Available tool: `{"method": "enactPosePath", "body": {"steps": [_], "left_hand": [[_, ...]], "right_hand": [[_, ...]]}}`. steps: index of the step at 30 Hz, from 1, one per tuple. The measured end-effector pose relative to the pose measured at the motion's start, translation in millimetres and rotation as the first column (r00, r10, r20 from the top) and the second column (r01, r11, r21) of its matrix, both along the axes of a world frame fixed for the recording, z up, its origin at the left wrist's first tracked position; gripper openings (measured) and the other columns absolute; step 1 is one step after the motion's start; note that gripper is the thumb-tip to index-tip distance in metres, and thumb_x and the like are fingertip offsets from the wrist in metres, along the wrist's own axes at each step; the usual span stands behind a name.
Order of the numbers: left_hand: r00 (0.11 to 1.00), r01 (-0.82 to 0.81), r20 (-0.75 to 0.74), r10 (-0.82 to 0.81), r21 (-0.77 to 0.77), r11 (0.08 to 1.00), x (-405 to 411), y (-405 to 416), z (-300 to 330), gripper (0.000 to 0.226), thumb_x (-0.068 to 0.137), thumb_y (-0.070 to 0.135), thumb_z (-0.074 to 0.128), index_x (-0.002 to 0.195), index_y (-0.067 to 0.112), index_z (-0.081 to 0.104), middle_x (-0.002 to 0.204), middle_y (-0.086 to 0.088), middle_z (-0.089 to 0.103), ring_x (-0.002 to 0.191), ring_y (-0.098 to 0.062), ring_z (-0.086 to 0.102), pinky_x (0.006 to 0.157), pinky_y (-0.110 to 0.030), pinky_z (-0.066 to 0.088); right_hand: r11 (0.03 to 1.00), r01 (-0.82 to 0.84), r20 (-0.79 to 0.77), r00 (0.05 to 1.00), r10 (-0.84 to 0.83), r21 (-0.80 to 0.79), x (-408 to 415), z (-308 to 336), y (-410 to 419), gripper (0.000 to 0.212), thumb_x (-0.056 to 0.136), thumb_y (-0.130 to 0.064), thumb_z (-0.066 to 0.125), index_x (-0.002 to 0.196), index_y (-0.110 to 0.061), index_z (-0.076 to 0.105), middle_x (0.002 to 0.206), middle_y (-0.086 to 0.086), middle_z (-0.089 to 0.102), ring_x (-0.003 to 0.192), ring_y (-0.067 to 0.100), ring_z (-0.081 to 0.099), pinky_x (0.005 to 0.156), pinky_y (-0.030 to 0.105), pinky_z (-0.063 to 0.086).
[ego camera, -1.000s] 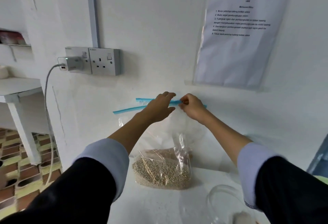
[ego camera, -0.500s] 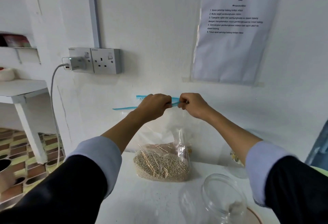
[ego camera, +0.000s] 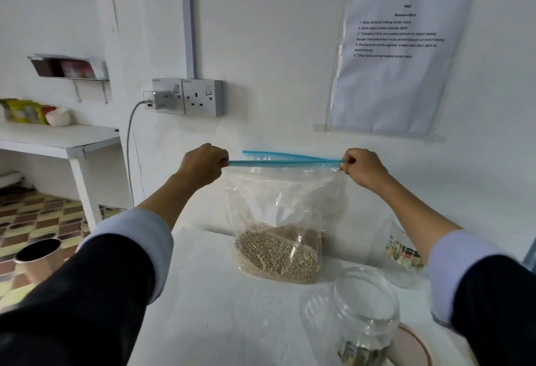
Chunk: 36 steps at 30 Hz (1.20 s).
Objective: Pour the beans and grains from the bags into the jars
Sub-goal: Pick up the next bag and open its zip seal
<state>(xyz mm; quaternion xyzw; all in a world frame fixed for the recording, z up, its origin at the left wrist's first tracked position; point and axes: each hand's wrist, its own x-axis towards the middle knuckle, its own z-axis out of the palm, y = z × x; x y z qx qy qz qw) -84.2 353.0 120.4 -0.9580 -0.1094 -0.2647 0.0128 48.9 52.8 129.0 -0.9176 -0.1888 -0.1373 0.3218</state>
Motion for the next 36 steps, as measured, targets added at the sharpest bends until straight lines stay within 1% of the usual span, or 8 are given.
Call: {"method": "enactPosePath", "body": {"steps": [6,10,13,16,20,24,30,36], "left_hand": [[0.935,-0.004,0.272,0.23,-0.639,0.77,1,-31,2,0.055,0.088,0.021,0.067,0.126,-0.003,0.036,0.129,-0.021,0.039,0.107,-0.036,0.053,0.086,-0.037,0.05],[0.993,0.103,0.106,0.046,-0.992,0.071,-5,-75,-6,0.062,0.094,0.059,0.039,0.104,-0.001,0.051,0.094,-0.014,0.054,0.068,-0.024,0.056,0.054,-0.03,0.045],[0.991,0.093,0.106,-0.081,-0.985,-0.147,-1,-92,-10,0.064,0.094,0.063,0.034,0.08,0.003,0.052,0.075,-0.009,0.051,0.059,-0.023,0.054,0.051,-0.028,0.043],[0.986,0.134,0.147,-0.078,-0.981,-0.143,3,-101,-6,0.033,0.1,0.026,0.042,0.076,0.004,0.05,0.071,-0.008,0.052,0.047,-0.02,0.057,0.041,-0.019,0.043],[0.967,0.152,0.172,-0.185,-0.981,-0.118,1,-106,-6,0.022,0.093,0.009,0.043,0.072,0.005,0.048,0.063,-0.01,0.051,0.044,-0.016,0.052,0.043,-0.019,0.042],[0.911,0.177,0.185,-0.368,-0.983,-0.057,-7,-103,-10,0.021,0.093,0.012,0.051,0.073,0.008,0.05,0.064,-0.007,0.052,0.043,-0.012,0.046,0.04,-0.018,0.038],[0.824,0.237,0.058,-0.563,-0.938,0.251,-22,-98,-12,0.016,0.098,0.013,0.049,0.091,0.006,0.061,0.069,-0.003,0.067,0.061,-0.013,0.062,0.053,-0.019,0.05],[0.969,0.193,0.133,-0.21,-0.933,0.302,-24,-90,-9,0.024,0.086,0.006,0.051,0.063,0.002,0.055,0.045,-0.008,0.055,0.036,-0.017,0.052,0.044,-0.02,0.043]], "right_hand": [[0.95,-0.146,-0.047,0.985,0.165,0.275,-20,4,4,0.016,0.08,-0.003,0.064,0.065,-0.006,0.059,0.067,0.007,0.056,0.065,0.019,0.05,0.063,0.028,0.041],[0.843,-0.273,-0.184,0.901,0.393,0.463,-43,6,13,0.013,0.078,0.007,0.064,0.07,-0.001,0.059,0.076,0.011,0.066,0.07,0.02,0.063,0.071,0.028,0.051],[0.779,-0.404,-0.268,0.778,0.568,0.479,-64,7,23,0.014,0.08,0.013,0.056,0.076,0.0,0.057,0.086,0.017,0.07,0.068,0.024,0.07,0.069,0.03,0.056],[0.756,-0.519,-0.367,0.665,0.651,0.399,-79,2,32,0.008,0.089,-0.006,0.058,0.085,0.001,0.058,0.097,0.023,0.069,0.073,0.03,0.069,0.063,0.03,0.057],[0.814,-0.44,-0.457,0.675,0.579,0.381,-90,-1,45,0.059,0.096,-0.056,0.036,0.09,-0.002,0.061,0.085,0.015,0.065,0.053,0.021,0.062,0.052,0.026,0.052],[0.869,-0.344,-0.44,0.759,0.48,0.356,-90,1,59,0.061,0.099,-0.056,0.026,0.097,-0.003,0.057,0.076,0.014,0.064,0.046,0.021,0.061,0.048,0.027,0.051],[0.871,-0.383,-0.47,0.734,0.489,0.307,-90,-8,75,0.046,0.1,-0.044,0.04,0.105,-0.001,0.057,0.082,0.017,0.066,0.058,0.03,0.067,0.056,0.034,0.058],[0.913,-0.297,-0.405,0.826,0.392,0.279,-82,-16,71,0.027,0.101,-0.02,0.045,0.08,-0.003,0.05,0.068,0.015,0.066,0.043,0.024,0.063,0.045,0.027,0.053]]}}
